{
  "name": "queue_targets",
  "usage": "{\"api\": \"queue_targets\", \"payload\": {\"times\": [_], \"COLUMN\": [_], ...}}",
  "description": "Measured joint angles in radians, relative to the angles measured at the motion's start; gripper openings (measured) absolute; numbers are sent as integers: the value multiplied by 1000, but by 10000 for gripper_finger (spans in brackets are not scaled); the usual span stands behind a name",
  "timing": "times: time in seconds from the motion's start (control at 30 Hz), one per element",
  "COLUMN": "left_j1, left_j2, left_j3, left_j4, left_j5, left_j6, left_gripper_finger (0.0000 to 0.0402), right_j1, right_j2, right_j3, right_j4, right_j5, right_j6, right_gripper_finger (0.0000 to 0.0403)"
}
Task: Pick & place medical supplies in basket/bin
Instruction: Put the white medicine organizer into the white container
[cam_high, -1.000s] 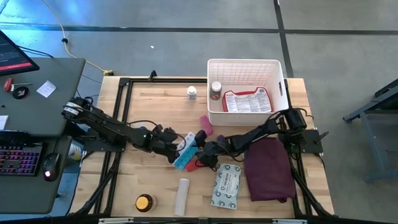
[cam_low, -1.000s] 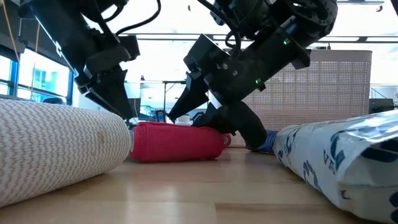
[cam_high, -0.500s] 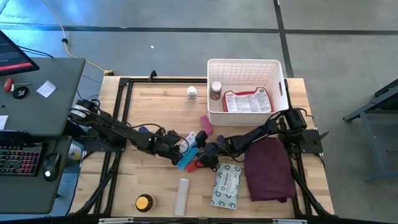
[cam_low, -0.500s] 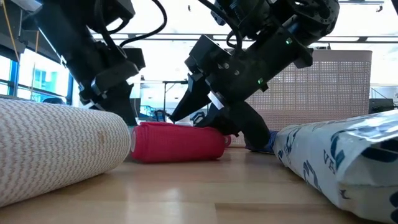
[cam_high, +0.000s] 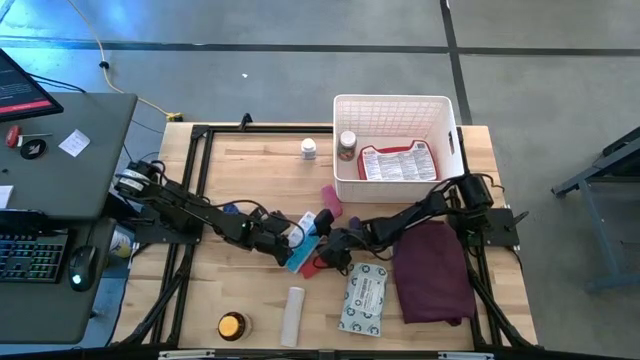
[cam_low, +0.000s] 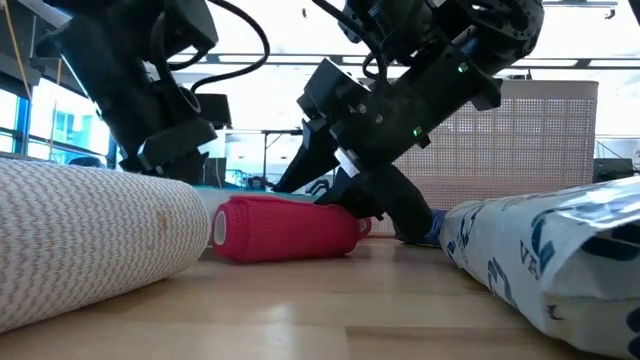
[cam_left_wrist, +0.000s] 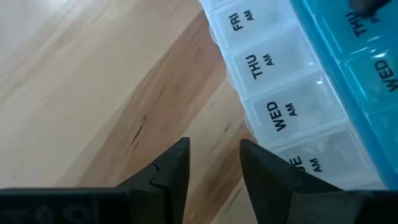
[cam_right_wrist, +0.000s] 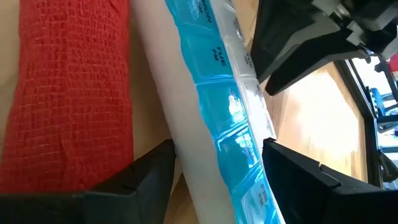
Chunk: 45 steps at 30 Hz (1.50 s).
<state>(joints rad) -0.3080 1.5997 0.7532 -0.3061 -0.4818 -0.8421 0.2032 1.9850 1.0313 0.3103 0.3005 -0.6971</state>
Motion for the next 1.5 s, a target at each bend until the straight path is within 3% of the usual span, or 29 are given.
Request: {"api": "queue_targets", "payload": {"times": [0.77, 1.0, 1.1, 1.3, 1.5], "left_j1": [0, 0, -1, -1, 0], "left_j2": [4, 4, 2, -19, -131], "left_j3": [1, 1, 1, 1, 1], "left_j4": [33, 27, 22, 20, 12], "left_j5": [-3, -3, -2, -32, -105], "left_j6": [3, 7, 7, 7, 77], "left_gripper_finger": [177, 177, 177, 177, 177], "right_j1": [-32, -16, -4, 31, 63], "right_j2": [0, 0, 0, 1, -21], "right_j3": [0, 0, 0, 0, 2], "right_j4": [128, 89, 80, 104, 120], "right_j5": [-20, -17, 3, 67, 168], "right_j6": [-94, -119, -156, -177, -200], "right_gripper_finger": [229, 170, 141, 137, 136]}}
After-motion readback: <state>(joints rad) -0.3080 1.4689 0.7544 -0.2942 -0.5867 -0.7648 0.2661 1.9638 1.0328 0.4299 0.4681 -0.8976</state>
